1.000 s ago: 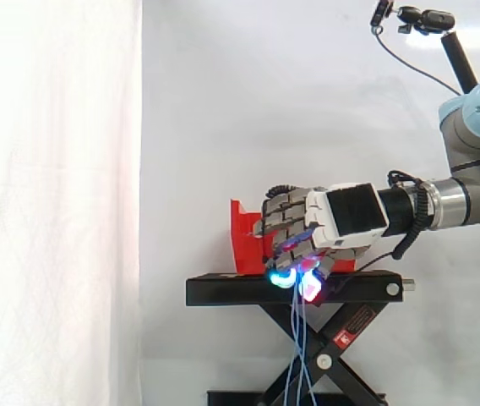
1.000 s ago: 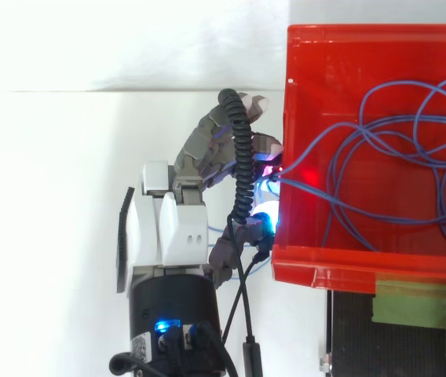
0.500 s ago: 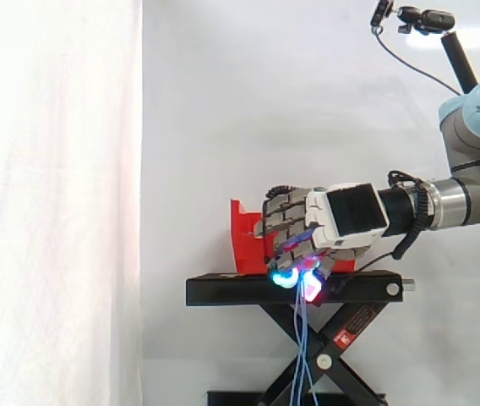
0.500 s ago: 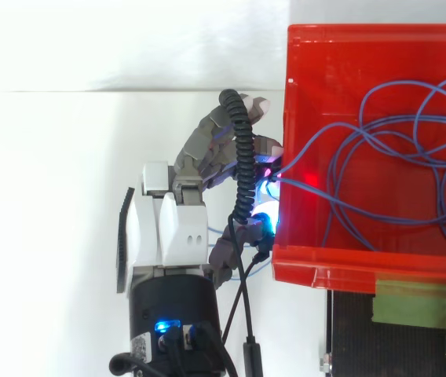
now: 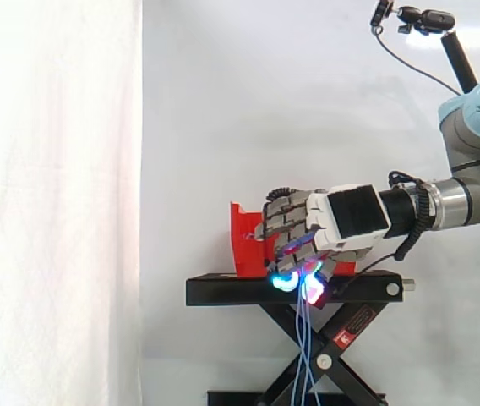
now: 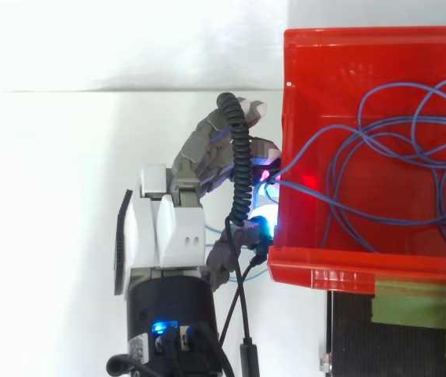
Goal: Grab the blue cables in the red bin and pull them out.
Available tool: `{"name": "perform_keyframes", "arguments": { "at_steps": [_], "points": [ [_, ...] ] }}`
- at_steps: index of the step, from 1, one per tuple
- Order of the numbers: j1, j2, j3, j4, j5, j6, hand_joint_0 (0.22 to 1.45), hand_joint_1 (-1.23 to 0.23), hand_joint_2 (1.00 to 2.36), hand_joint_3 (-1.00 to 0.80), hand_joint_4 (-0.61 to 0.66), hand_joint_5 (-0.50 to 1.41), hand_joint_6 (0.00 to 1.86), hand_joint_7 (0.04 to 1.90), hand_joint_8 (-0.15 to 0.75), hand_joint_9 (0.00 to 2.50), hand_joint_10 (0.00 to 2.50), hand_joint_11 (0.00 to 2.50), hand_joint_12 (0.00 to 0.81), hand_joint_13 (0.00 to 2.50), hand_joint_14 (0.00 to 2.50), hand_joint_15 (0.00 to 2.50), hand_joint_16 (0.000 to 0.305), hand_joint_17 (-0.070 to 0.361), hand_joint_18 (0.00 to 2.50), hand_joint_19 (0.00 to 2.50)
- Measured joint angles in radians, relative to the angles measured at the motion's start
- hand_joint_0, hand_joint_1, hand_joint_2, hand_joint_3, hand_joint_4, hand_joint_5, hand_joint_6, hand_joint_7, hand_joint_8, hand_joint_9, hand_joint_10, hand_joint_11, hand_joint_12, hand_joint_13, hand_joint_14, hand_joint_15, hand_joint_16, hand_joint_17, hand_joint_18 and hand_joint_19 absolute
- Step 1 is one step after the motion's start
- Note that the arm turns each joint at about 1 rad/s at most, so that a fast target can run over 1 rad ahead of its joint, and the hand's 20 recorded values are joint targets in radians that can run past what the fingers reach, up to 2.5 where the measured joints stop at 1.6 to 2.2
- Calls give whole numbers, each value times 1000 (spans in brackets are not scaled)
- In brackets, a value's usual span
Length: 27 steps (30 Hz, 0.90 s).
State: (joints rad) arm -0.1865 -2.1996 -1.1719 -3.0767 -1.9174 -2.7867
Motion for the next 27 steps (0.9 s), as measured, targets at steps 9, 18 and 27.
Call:
{"name": "perform_keyframes", "arguments": {
  "at_steps": [9, 18, 27],
  "points": [
    [1, 0, 0, -4, 0, 0, 747, -893, 1000, -1000, 66, 1046, 5, 892, 241, 995, 22, 679, 332, 640, 12, 287, 45, 102, 542, 388],
    [0, 0, 0, -20, 0, 0, 747, -892, 1000, -1000, 62, 1021, 8, 845, 243, 997, 25, 671, 333, 638, 12, 289, 45, 101, 543, 389],
    [1, 1, 0, -47, 0, 0, 754, -894, 1000, -1000, 59, 1025, 8, 845, 240, 1002, 22, 672, 329, 638, 12, 284, 45, 101, 540, 390]
  ]
}}
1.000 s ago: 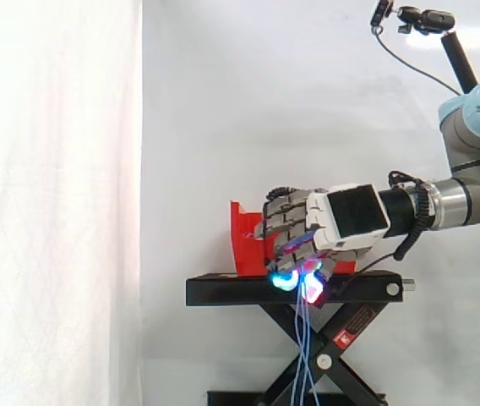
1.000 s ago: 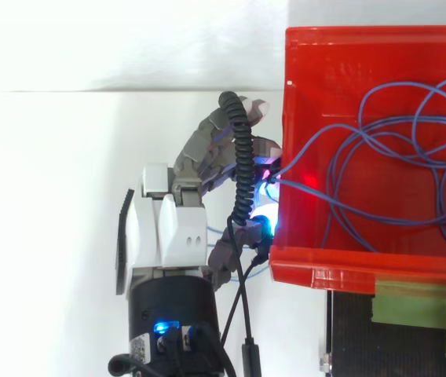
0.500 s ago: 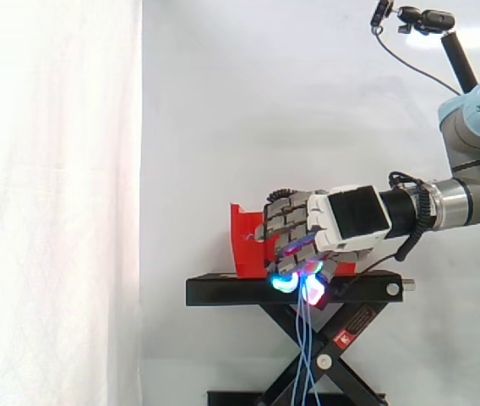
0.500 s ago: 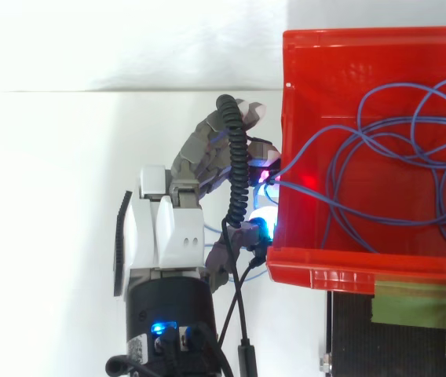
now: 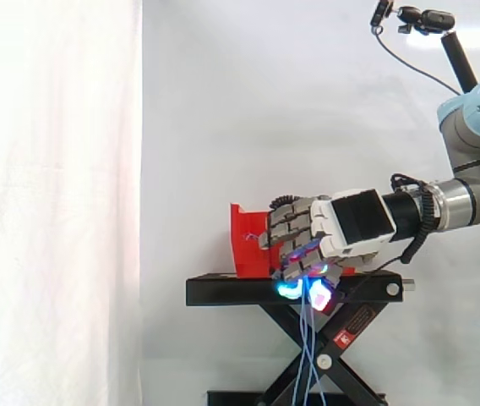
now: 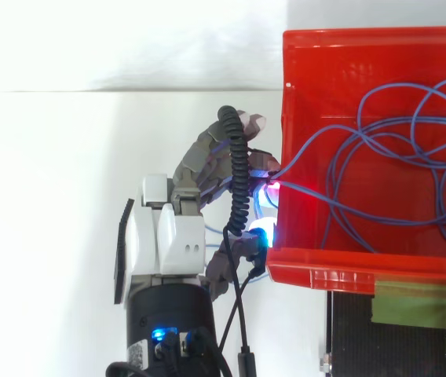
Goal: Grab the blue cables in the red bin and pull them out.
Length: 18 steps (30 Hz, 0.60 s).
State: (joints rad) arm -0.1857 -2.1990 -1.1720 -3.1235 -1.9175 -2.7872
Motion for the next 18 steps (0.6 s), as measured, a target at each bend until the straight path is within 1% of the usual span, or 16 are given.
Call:
{"name": "perform_keyframes", "arguments": {
  "at_steps": [6, 11, 13, 14, 15, 16, 18],
  "points": [
    [0, 0, 0, 0, 0, 1, 756, -891, 1000, -1000, 52, 1042, 7, 869, 239, 1003, 22, 676, 329, 638, 12, 285, 45, 100, 540, 390],
    [0, 0, 0, 2, 0, 1, 759, -882, 1000, -1000, 37, 1097, 3, 964, 242, 1012, 24, 683, 329, 643, 12, 286, 44, 100, 542, 391],
    [0, 0, 0, 2, 0, 0, 761, -867, 1000, -1000, 27, 1087, 144, 929, 240, 1022, 24, 686, 329, 645, 12, 290, 44, 99, 545, 391],
    [0, 0, 0, 2, 0, 0, 761, -867, 1000, -1000, 22, 1085, 151, 932, 240, 1023, 25, 678, 330, 646, 12, 286, 44, 99, 545, 390],
    [0, 0, 0, 2, 0, 0, 762, -865, 1000, -1000, 15, 1072, 259, 897, 239, 1028, 22, 684, 327, 648, 12, 284, 44, 99, 550, 385],
    [0, 0, 0, 2, 0, 0, 771, -850, 1000, -1000, 10, 1063, 318, 883, 239, 1030, 25, 687, 326, 649, 12, 285, 44, 98, 550, 383],
    [0, 0, 0, 2, 0, 1, 773, -842, 1000, -1000, 8, 1057, 346, 883, 241, 1034, 25, 676, 326, 654, 12, 283, 44, 98, 550, 387]
  ]
}}
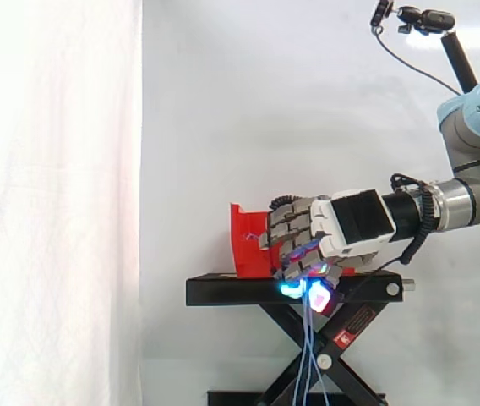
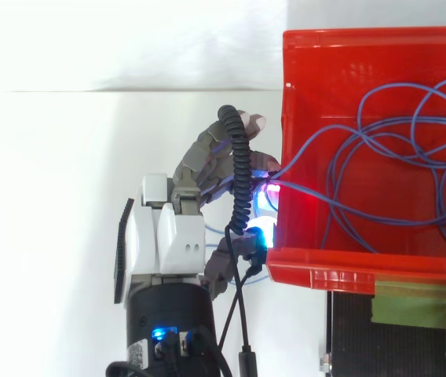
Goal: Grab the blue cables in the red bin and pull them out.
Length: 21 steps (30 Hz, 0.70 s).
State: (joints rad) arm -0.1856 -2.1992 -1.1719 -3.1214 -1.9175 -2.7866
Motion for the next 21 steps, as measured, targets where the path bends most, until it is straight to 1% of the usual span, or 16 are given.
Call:
{"name": "perform_keyframes", "arguments": {
  "at_steps": [7, 9, 20, 21],
  "points": [
    [0, 1, 0, -1, 0, 0, 808, -775, 1000, -1000, -2, 1023, 550, 809, 237, 1061, 26, 707, 319, 664, 11, 275, 42, 94, 564, 386],
    [0, 1, 0, -2, 0, 0, 820, -757, 1000, -1000, -7, 1017, 587, 792, 236, 1061, 23, 691, 318, 668, 12, 287, 41, 93, 567, 387],
    [1, 1, 0, -4, 0, 0, 848, -735, 1000, -1000, 1, 1001, 656, 786, 235, 1075, 26, 715, 318, 685, 12, 285, 40, 91, 580, 391],
    [1, 1, 0, -4, 0, 0, 851, -732, 1000, -1000, 8, 989, 733, 765, 234, 1086, 24, 735, 318, 686, 12, 289, 40, 90, 585, 383]
  ]
}}
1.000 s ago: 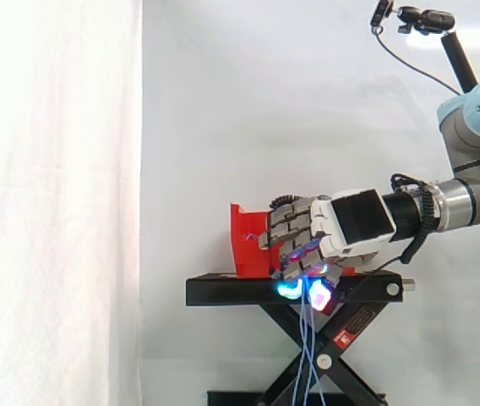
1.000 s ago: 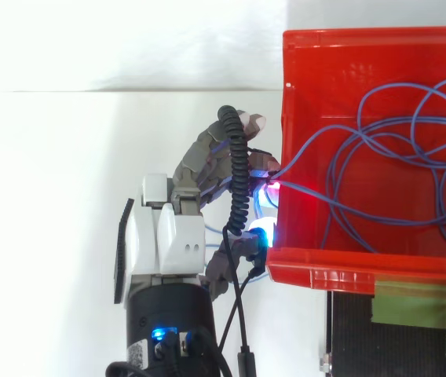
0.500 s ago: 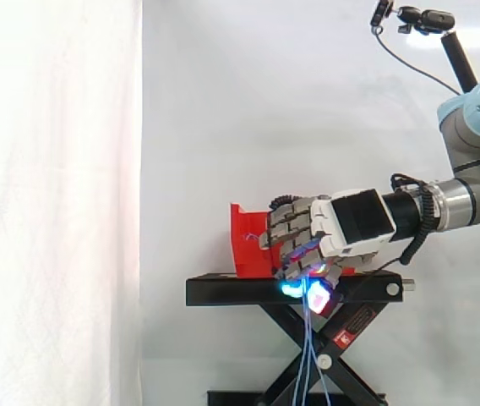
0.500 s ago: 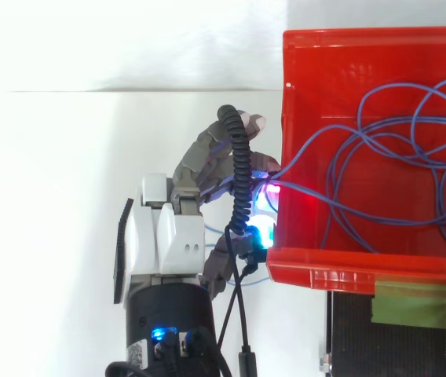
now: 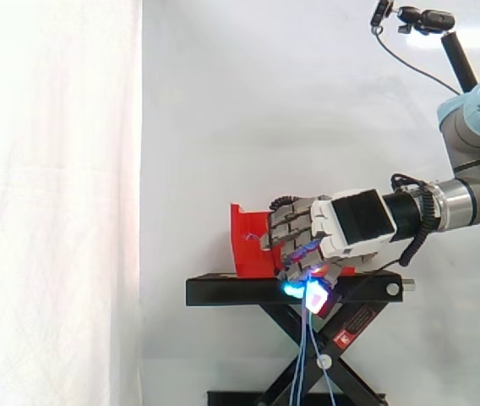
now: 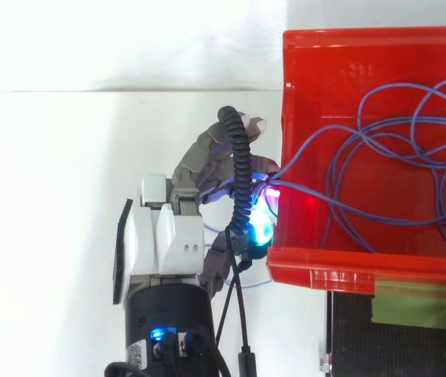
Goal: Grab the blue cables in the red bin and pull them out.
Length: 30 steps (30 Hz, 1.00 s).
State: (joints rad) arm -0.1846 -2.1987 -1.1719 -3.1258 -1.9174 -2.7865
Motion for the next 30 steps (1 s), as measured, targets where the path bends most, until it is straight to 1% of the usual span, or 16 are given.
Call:
{"name": "perform_keyframes", "arguments": {
  "at_steps": [3, 4, 6, 7, 8, 9, 10, 11, 12, 14, 20, 23, 30],
  "points": [
    [0, 0, 0, 0, 0, 0, 857, -727, 1000, -1000, 23, 976, 770, 771, 231, 1108, 27, 770, 320, 696, 12, 288, 40, 90, 596, 388],
    [0, 0, 0, 0, 0, 0, 859, -726, 1000, -1000, 30, 961, 850, 727, 230, 1107, 27, 791, 321, 696, 14, 290, 40, 89, 600, 387],
    [0, 0, 0, 0, 0, 0, 865, -718, 1000, -1000, 34, 950, 861, 714, 235, 1110, 28, 798, 322, 697, 12, 294, 40, 89, 602, 397],
    [0, 0, 0, 0, 0, 0, 863, -718, 1000, -1000, 41, 970, 563, 772, 238, 1095, 28, 802, 321, 694, 13, 306, 40, 90, 599, 397],
    [0, 0, 0, 0, 0, 0, 863, -718, 1000, -1000, 45, 975, 554, 758, 237, 1088, 27, 790, 322, 692, 14, 302, 40, 90, 595, 401],
    [0, 0, 0, 0, 0, 0, 859, -715, 1000, -1000, 44, 1010, 309, 851, 240, 1055, 24, 774, 321, 681, 13, 311, 41, 91, 583, 406],
    [0, 0, 0, 0, 0, 0, 853, -714, 1000, -1000, 52, 1025, 192, 881, 237, 1050, 27, 761, 323, 674, 14, 309, 41, 92, 567, 414],
    [0, 0, 0, 0, 0, 0, 849, -715, 1000, -1000, 56, 1028, 134, 897, 241, 1045, 24, 760, 323, 665, 13, 304, 41, 92, 567, 415],
    [1, 0, 0, 0, 0, 0, 839, -719, 1000, -1000, 69, 1038, 15, 926, 244, 1033, 26, 759, 322, 664, 12, 309, 41, 93, 563, 418],
    [2, 0, 0, 0, 0, 0, 818, -727, 1000, -1000, 77, 1018, 4, 884, 243, 1019, 27, 752, 324, 654, 13, 315, 42, 95, 556, 418],
    [2, 0, 0, 0, 0, 0, 807, -738, 1000, -1000, 98, 949, 11, 773, 246, 996, 26, 722, 328, 652, 13, 315, 43, 97, 544, 419],
    [2, 0, 0, -1, 0, 0, 804, -741, 1000, -1000, 118, 935, 12, 748, 247, 994, 23, 715, 328, 648, 13, 317, 44, 98, 544, 423],
    [1, 0, 0, -7, 0, 0, 799, -746, 1000, -1000, 120, 921, 13, 708, 244, 987, 25, 703, 328, 646, 12, 306, 44, 99, 541, 419]
  ]
}}
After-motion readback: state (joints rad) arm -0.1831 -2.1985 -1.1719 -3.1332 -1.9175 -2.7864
